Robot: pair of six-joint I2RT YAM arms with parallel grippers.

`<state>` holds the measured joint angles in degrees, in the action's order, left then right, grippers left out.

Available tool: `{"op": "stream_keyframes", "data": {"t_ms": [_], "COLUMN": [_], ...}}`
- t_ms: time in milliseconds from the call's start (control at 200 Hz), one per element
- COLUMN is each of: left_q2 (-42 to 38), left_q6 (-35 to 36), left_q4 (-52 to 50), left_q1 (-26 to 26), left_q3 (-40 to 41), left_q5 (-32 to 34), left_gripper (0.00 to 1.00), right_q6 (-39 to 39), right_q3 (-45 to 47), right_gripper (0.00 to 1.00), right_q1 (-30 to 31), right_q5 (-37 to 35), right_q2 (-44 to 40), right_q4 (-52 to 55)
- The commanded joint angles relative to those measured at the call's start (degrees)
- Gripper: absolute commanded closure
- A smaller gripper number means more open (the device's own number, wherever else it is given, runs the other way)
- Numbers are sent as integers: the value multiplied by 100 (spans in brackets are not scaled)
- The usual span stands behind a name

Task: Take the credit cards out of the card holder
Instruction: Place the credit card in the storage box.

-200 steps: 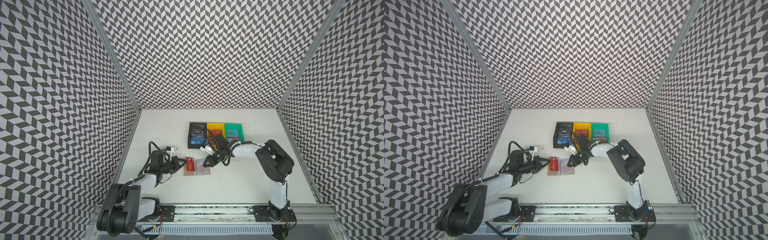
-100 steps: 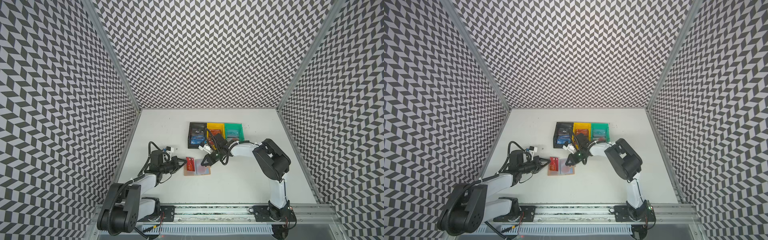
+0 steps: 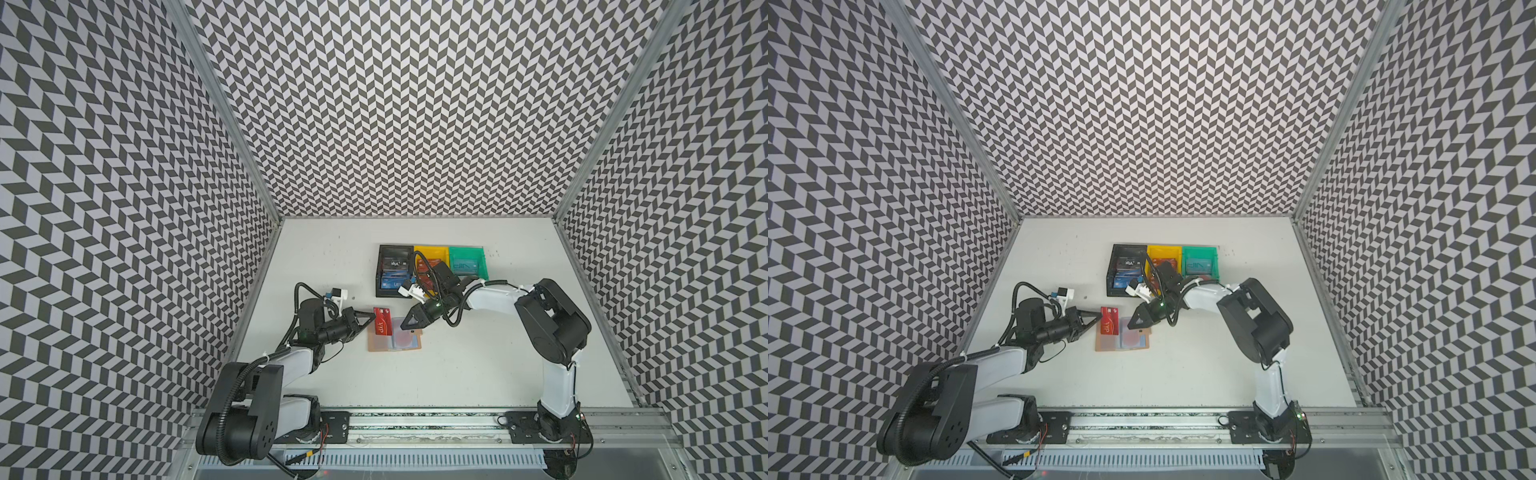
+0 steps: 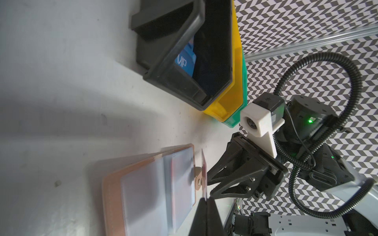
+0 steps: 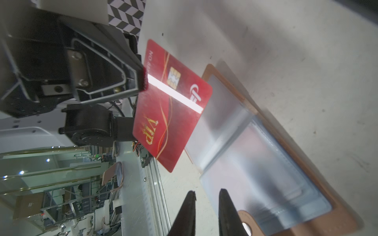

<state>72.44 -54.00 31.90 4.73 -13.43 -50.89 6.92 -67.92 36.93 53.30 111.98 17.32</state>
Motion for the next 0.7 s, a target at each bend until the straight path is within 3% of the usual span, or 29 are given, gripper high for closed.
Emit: {"op": "stream_keyframes", "data": {"t_ms": [0, 315, 691], "left_q2": [-199, -319, -216], "left_q6": [-368, -539, -650], "left_q4": [774, 1115, 1354], "left_q1": [25, 146, 256], "left_q3": [53, 107, 116], "left_q5": [-116, -34, -7], "left_gripper": [100, 100, 100], "right_q6": [72, 677, 854], "right_q3": [-94, 116, 14], "right_gripper": [77, 71, 68], "right_q1": [-54, -54, -43], "right_q5": [755, 1842, 1877], "right_q2": [-216, -296, -149], "right_q4": [-231, -1218, -1414]}}
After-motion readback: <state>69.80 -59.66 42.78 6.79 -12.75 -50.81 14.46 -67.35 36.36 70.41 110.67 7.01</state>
